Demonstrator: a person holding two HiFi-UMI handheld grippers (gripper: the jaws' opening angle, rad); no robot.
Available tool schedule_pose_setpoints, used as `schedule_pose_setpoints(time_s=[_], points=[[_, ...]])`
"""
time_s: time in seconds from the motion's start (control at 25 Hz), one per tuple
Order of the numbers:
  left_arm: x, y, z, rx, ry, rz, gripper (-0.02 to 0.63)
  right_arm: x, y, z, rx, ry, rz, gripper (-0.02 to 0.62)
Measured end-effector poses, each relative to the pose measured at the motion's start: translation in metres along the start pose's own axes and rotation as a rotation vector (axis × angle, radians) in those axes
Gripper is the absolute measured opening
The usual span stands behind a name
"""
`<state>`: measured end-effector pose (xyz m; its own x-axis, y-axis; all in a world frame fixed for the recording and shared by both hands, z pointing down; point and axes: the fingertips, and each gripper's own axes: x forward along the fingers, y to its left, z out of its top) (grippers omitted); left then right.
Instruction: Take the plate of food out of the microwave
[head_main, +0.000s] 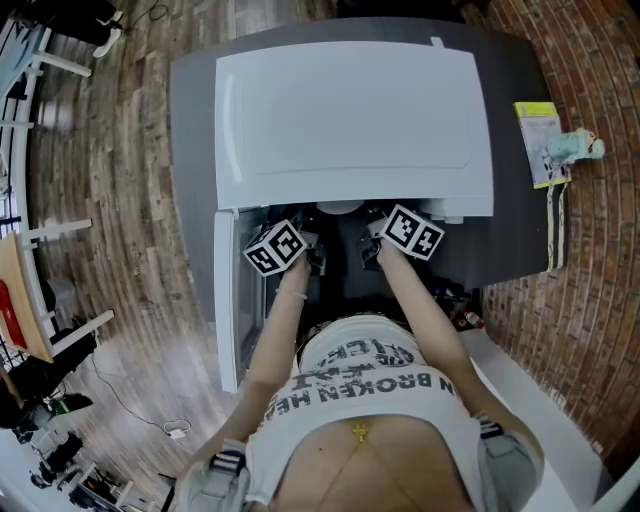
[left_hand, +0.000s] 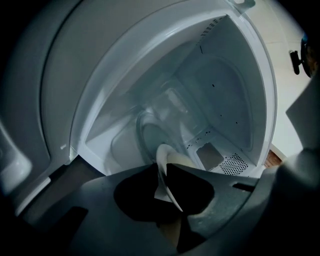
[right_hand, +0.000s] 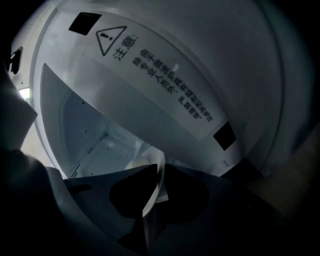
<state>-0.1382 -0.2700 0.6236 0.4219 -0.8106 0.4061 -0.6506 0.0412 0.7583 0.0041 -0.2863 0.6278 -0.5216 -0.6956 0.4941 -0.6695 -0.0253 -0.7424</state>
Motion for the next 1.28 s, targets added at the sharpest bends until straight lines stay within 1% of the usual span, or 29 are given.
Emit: schedule_pose_setpoints(time_s=[0.28, 0.52, 0.76, 1.28], points=[[-0.007, 0.002, -0.008, 0.041, 0.032, 0.040, 0.060, -0.005, -0.002, -0.004, -0.018, 0.024, -0.008, 0.046], [-0.011, -0.002, -0.009, 0.060, 0.030, 0.035, 0.060, -0.010, 0.000, -0.005, -0.012, 0.022, 0.005, 0.046], [-0.019, -0.006, -0.011, 0.033, 0.018, 0.025, 0.060, -0.017, 0.003, -0.007, -0.010, 0.022, 0.016, 0.043], [-0.039, -0.012, -0.018, 0.076, 0.021, 0.026, 0.060, -0.036, 0.009, -0.016, -0.012, 0.001, 0.018, 0.044]])
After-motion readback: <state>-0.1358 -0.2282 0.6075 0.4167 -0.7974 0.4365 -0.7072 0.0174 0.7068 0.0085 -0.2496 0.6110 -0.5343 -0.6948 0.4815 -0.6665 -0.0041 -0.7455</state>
